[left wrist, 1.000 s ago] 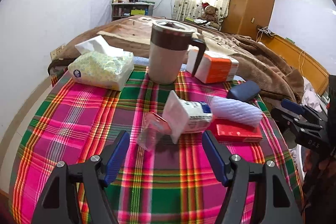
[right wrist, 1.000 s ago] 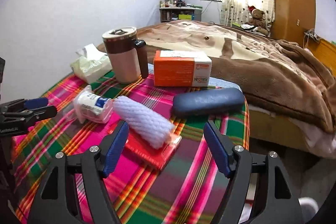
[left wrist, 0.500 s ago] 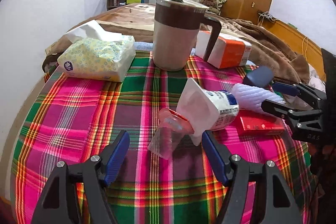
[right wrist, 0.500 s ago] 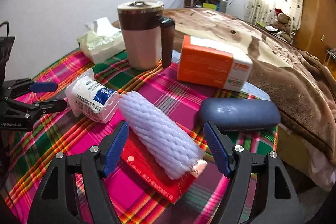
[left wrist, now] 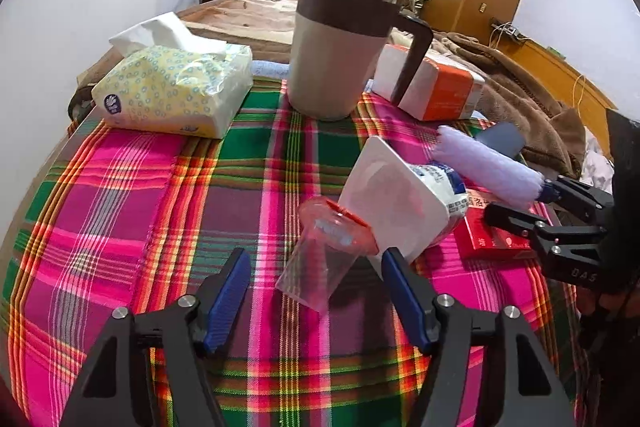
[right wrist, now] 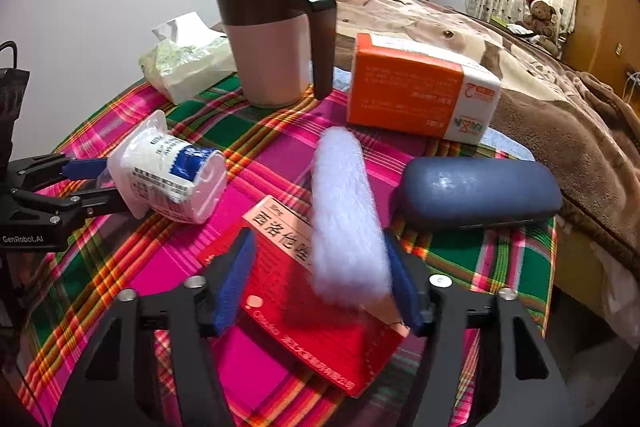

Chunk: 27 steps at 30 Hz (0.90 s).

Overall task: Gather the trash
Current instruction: 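Grasp the white foam sleeve with the right gripper while the left grasps the clear plastic cup, then lift the clear cup and foam sleeve off the table toward the bin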

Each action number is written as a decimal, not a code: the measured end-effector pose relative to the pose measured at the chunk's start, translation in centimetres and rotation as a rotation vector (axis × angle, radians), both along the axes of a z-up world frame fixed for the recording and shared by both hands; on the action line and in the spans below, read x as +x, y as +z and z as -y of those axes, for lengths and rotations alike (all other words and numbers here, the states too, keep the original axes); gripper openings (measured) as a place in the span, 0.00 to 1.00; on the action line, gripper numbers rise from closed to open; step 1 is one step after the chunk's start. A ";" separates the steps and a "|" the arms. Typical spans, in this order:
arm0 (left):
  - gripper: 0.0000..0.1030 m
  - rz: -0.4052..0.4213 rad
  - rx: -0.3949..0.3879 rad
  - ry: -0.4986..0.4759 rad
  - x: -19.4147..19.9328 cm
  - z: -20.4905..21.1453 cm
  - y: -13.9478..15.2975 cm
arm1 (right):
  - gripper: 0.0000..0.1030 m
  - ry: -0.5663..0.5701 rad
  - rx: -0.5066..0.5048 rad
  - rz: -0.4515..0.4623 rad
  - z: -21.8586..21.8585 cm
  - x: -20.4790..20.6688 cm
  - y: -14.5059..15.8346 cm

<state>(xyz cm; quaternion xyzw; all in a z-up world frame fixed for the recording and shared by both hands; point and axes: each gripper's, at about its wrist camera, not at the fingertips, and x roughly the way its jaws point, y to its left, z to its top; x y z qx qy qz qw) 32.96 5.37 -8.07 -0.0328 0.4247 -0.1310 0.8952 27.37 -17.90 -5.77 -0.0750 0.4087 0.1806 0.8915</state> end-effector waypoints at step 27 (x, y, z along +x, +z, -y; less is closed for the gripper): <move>0.29 0.052 -0.011 0.037 -2.0 -0.1 1.5 | 0.23 -0.100 0.092 0.047 -0.1 -1.5 0.5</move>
